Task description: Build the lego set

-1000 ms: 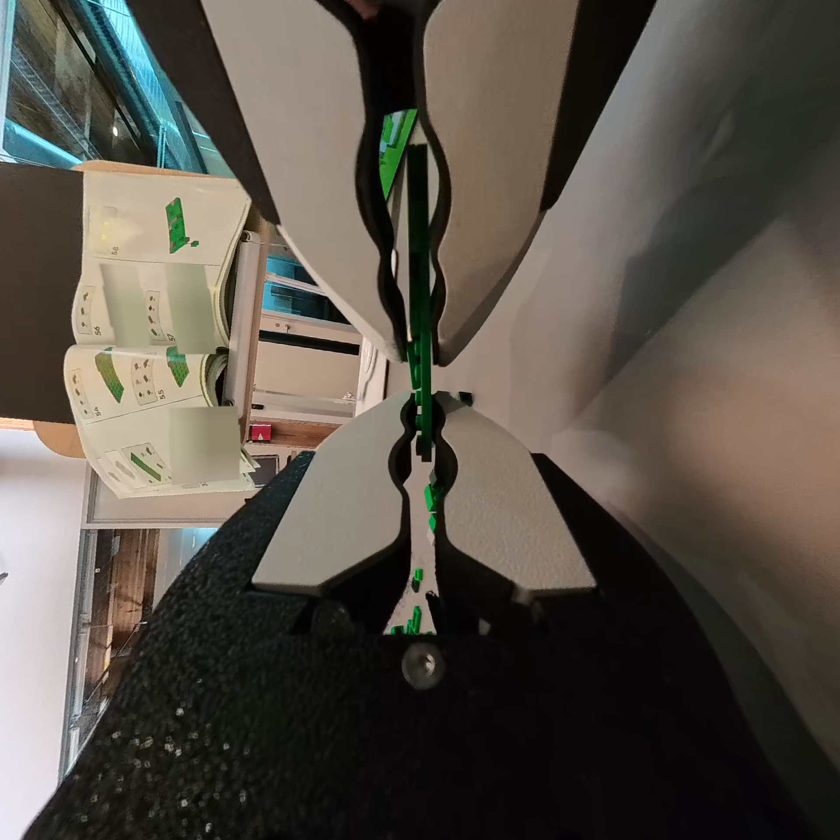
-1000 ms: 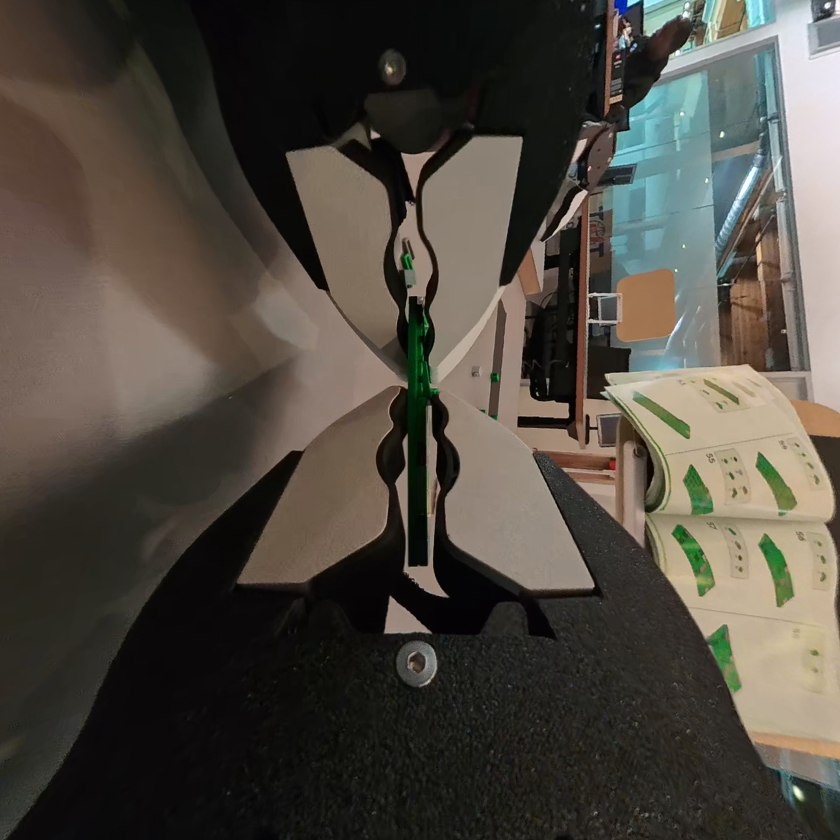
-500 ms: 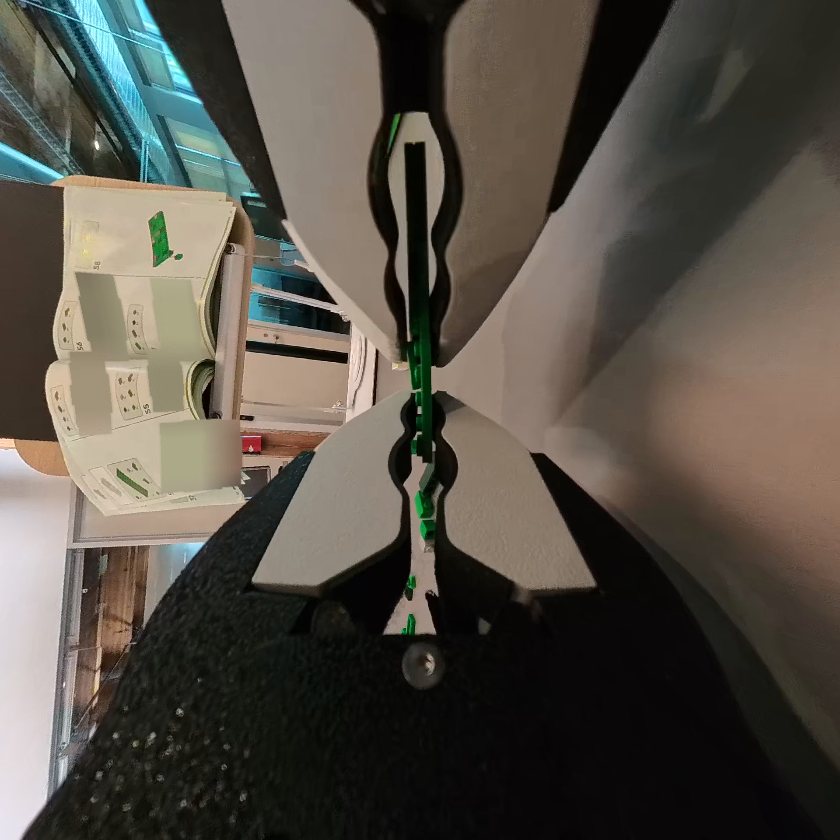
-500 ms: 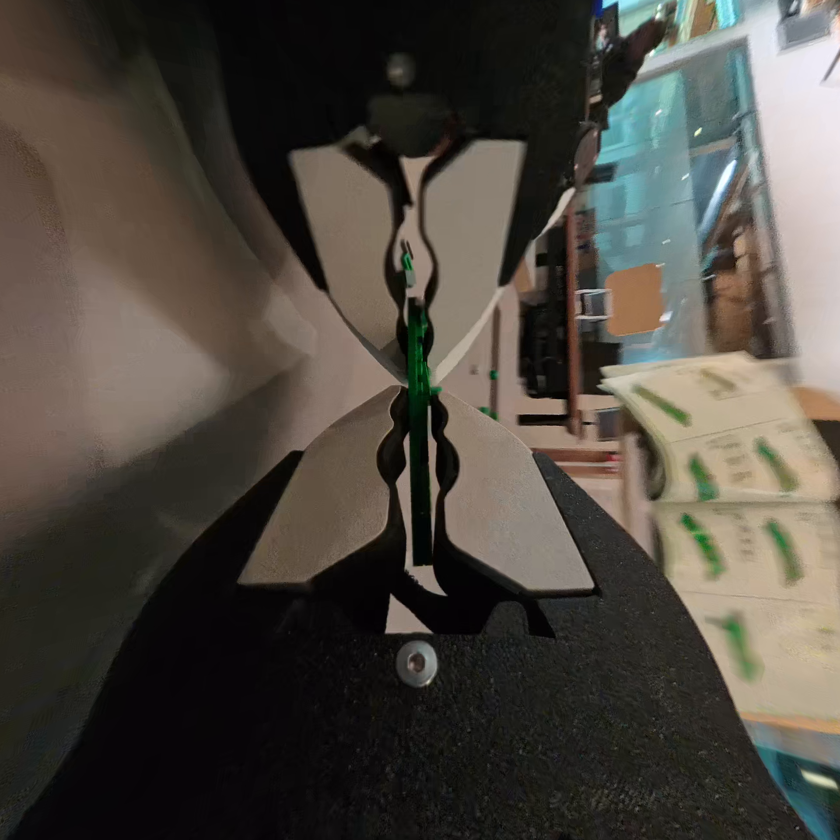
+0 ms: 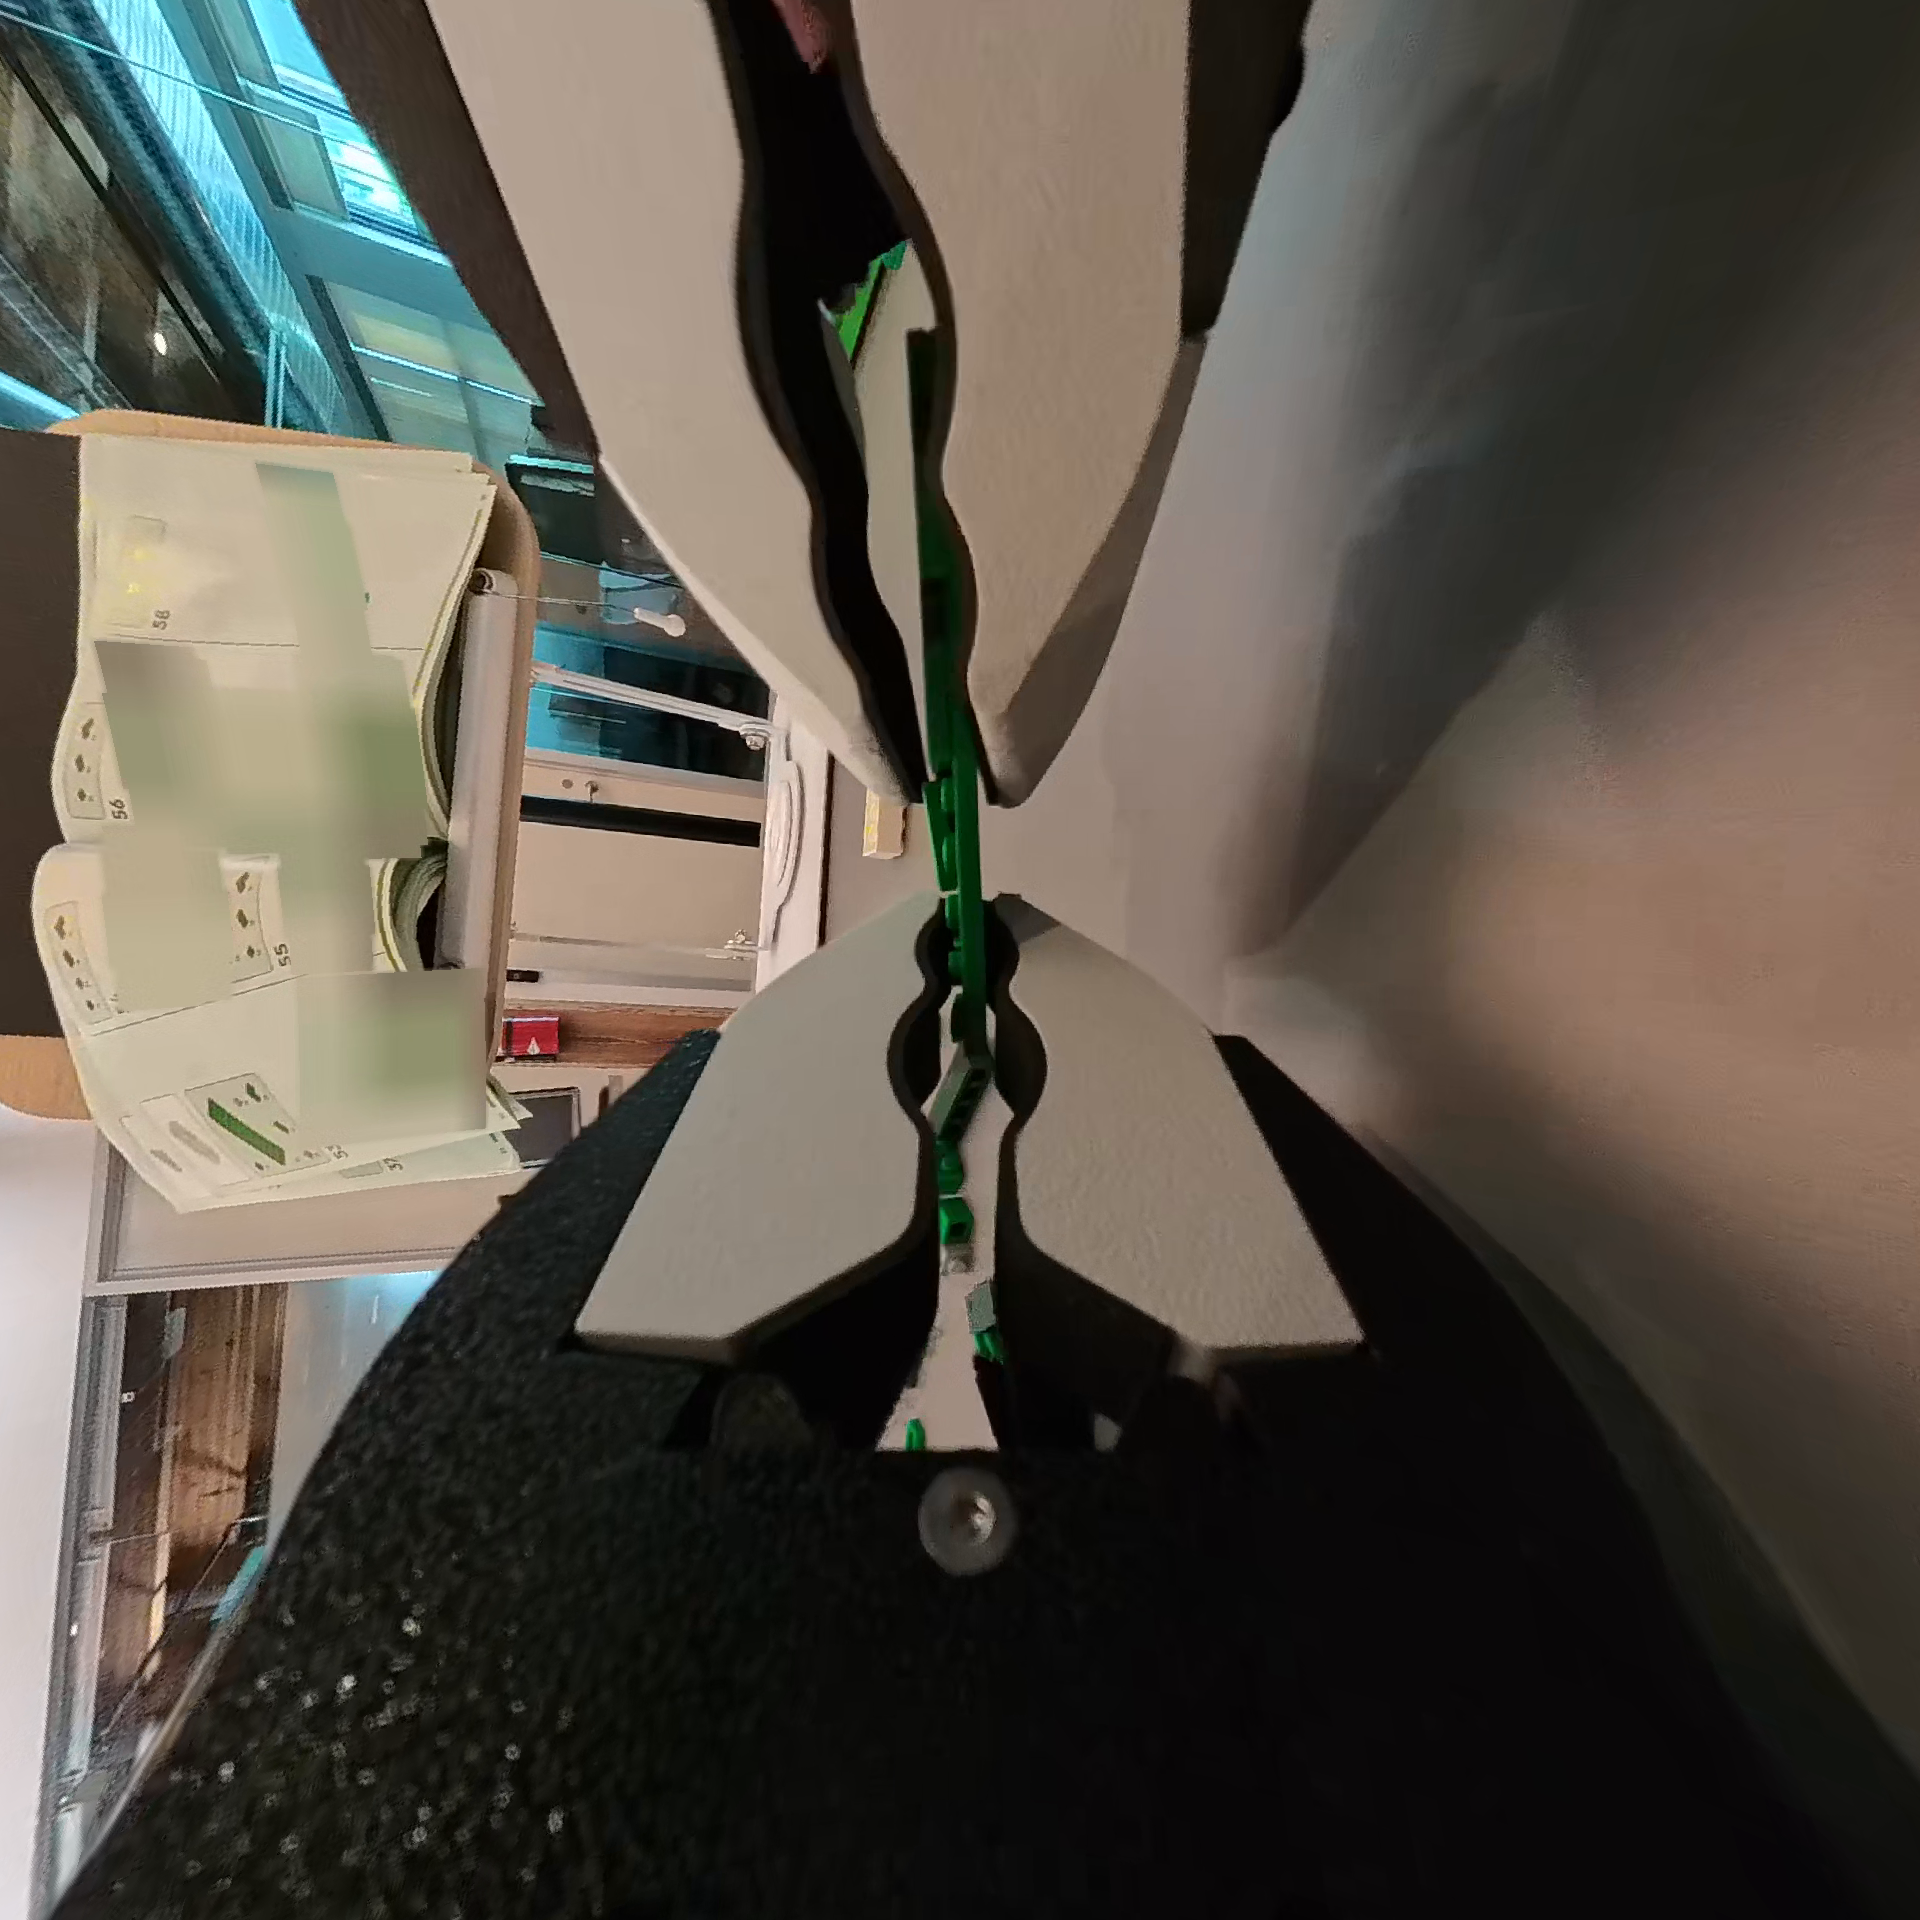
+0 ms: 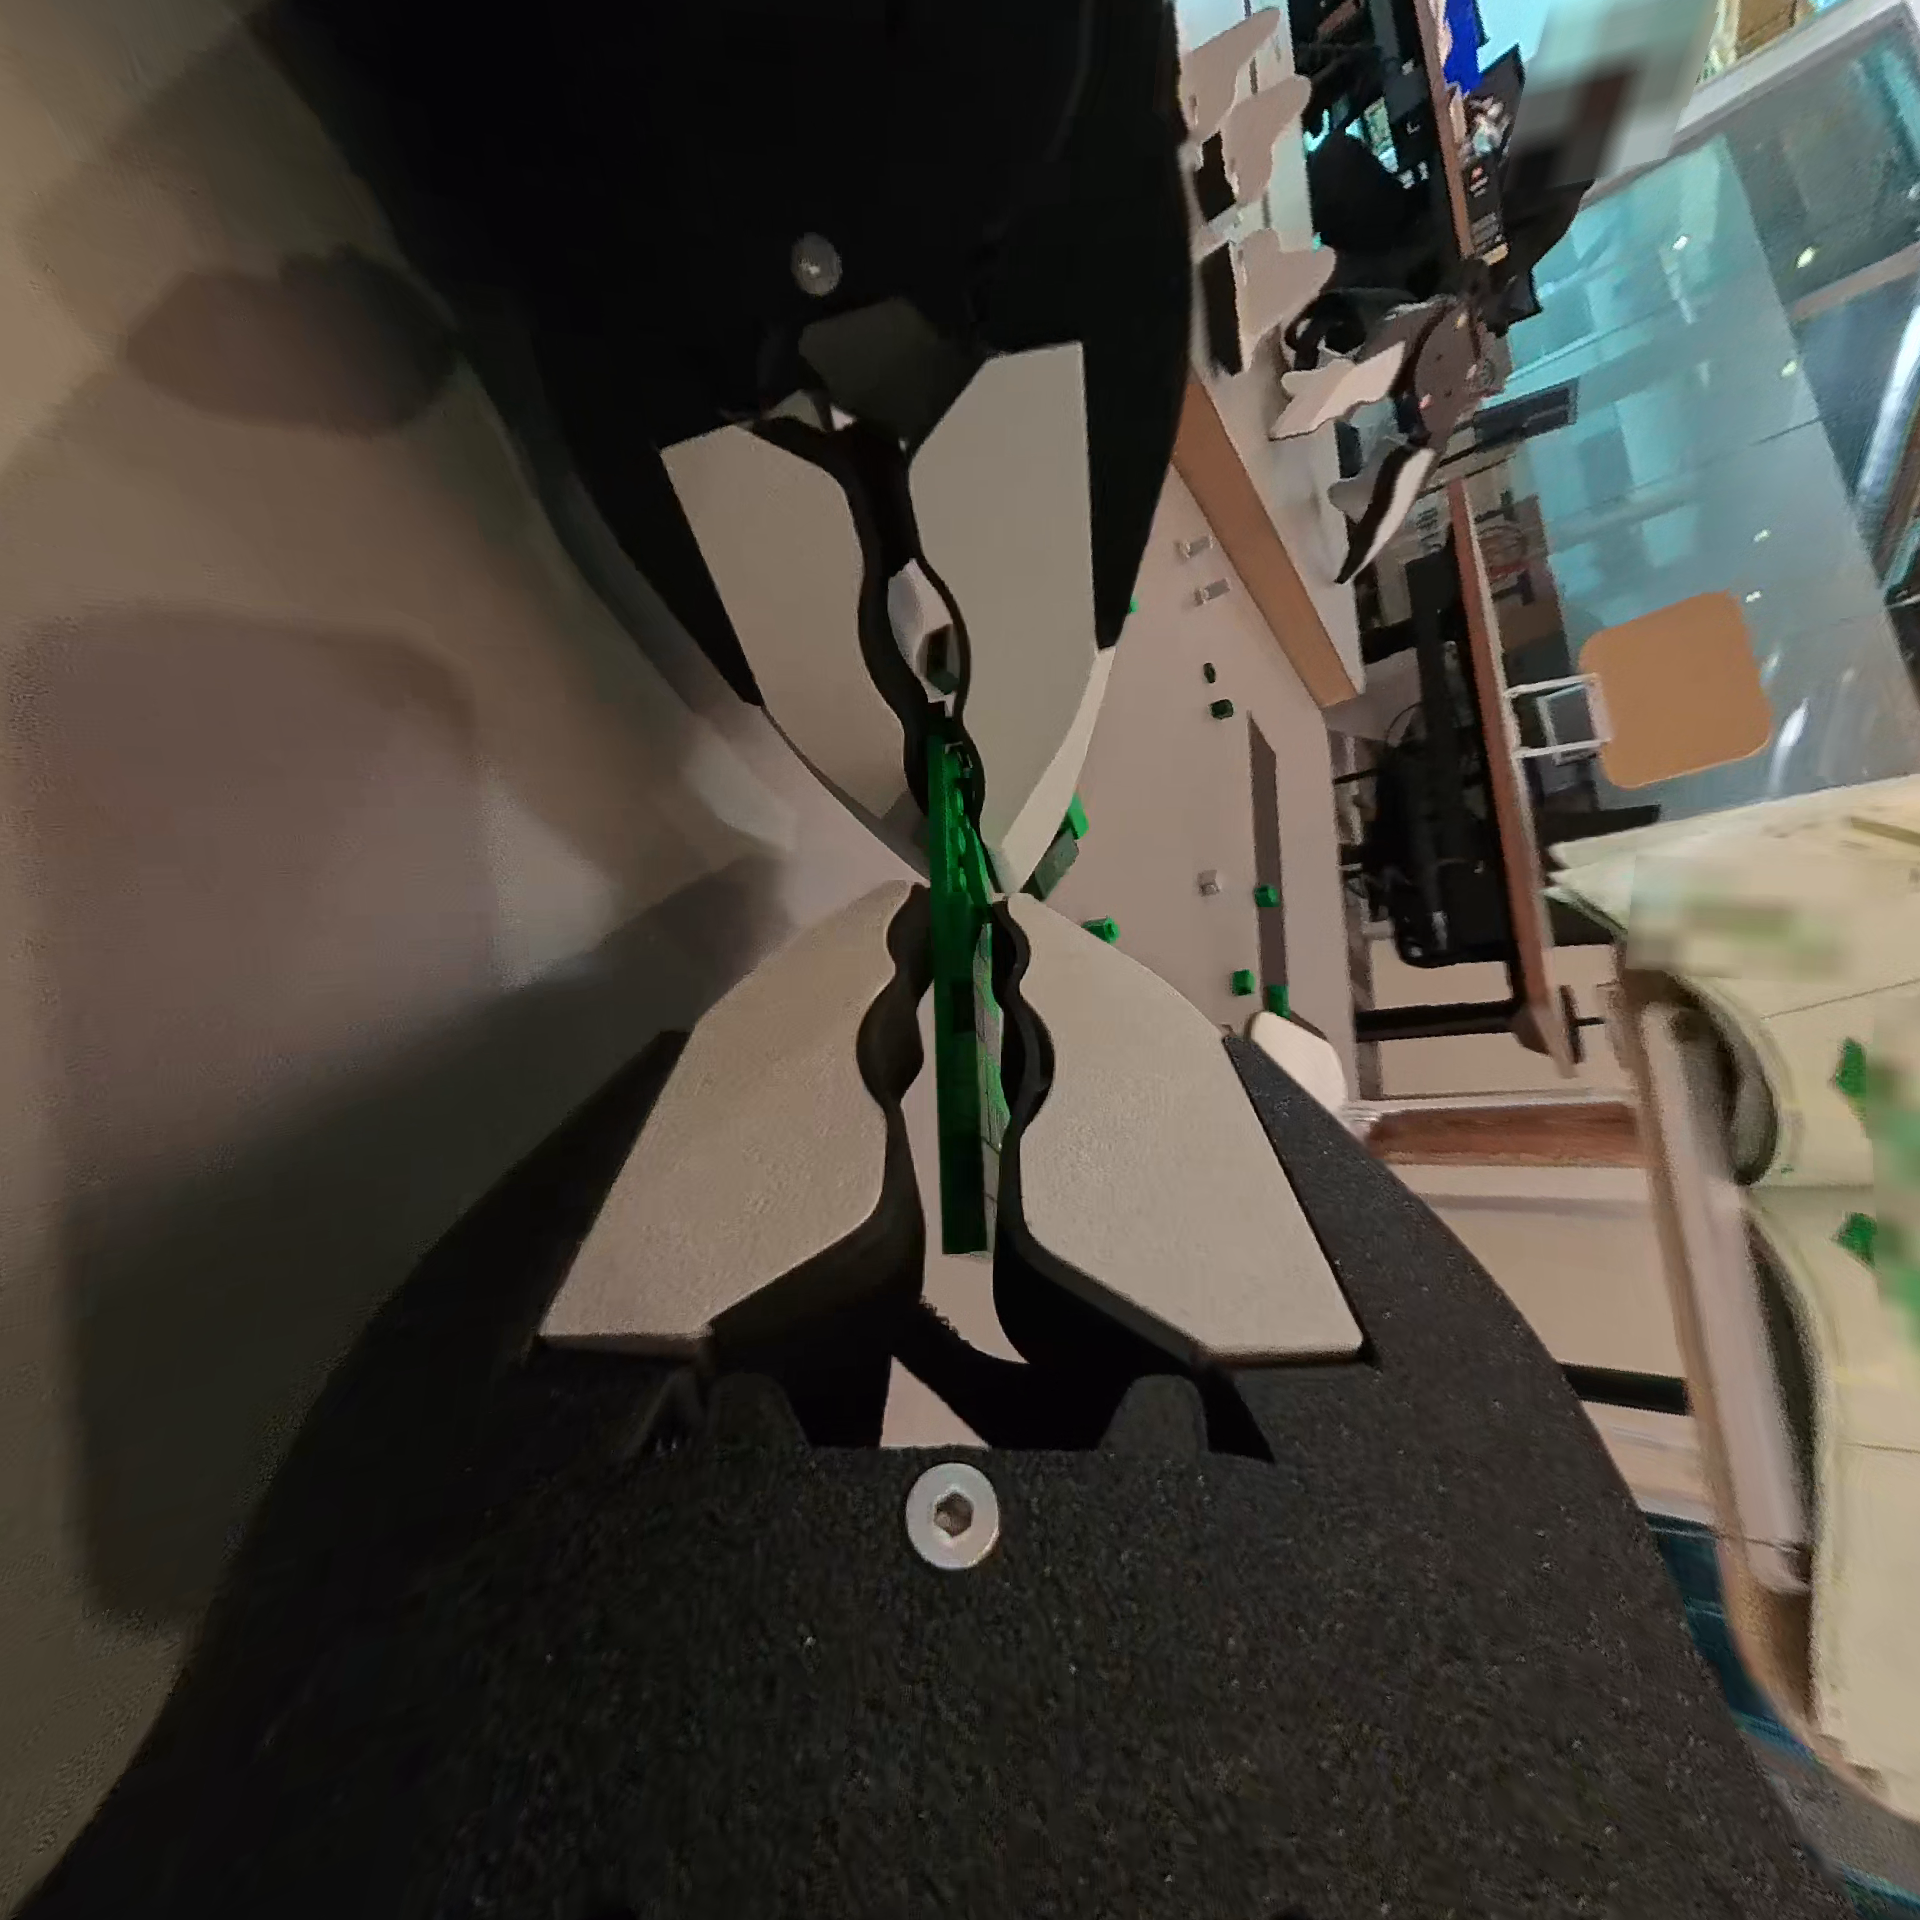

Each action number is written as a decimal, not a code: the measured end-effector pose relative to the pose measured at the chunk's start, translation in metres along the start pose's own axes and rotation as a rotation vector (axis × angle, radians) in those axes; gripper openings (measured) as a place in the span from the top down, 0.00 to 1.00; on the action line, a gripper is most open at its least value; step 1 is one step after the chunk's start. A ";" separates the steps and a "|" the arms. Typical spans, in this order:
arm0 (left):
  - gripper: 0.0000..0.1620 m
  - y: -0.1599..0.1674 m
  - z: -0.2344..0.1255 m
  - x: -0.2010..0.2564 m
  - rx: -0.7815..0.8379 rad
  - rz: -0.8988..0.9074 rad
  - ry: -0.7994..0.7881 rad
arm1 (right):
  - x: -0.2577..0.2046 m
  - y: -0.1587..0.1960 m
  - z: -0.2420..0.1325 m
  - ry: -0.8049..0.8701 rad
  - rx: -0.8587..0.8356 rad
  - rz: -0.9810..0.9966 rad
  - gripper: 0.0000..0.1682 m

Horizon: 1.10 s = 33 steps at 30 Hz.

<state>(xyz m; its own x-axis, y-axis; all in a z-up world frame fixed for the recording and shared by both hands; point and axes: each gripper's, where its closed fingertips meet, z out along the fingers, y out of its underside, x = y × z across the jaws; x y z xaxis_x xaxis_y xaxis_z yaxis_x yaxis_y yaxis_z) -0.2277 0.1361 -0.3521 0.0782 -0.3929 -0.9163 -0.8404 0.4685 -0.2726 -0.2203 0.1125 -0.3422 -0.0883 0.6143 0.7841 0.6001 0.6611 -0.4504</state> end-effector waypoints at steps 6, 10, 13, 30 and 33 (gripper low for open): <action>0.97 -0.001 0.000 0.003 0.012 -0.025 0.029 | -0.001 0.000 -0.001 0.037 -0.038 -0.190 0.96; 0.97 -0.003 0.000 0.006 0.025 -0.034 0.047 | -0.003 0.000 -0.003 -0.018 -0.020 -0.137 0.96; 0.97 -0.005 0.000 0.008 0.033 -0.041 0.063 | -0.004 0.000 -0.004 -0.069 0.001 -0.068 0.96; 0.98 -0.007 -0.002 0.005 0.050 -0.017 0.035 | -0.007 -0.008 -0.001 -0.185 0.075 0.271 0.92; 0.97 -0.006 -0.003 0.003 0.051 -0.031 0.030 | -0.005 -0.009 -0.001 -0.222 0.074 0.374 0.92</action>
<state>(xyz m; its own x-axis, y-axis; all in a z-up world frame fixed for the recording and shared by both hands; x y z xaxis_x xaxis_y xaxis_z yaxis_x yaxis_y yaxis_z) -0.2237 0.1297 -0.3527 0.0872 -0.4311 -0.8981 -0.8095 0.4948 -0.3162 -0.2246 0.1032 -0.3416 -0.0493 0.8894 0.4544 0.5656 0.3998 -0.7213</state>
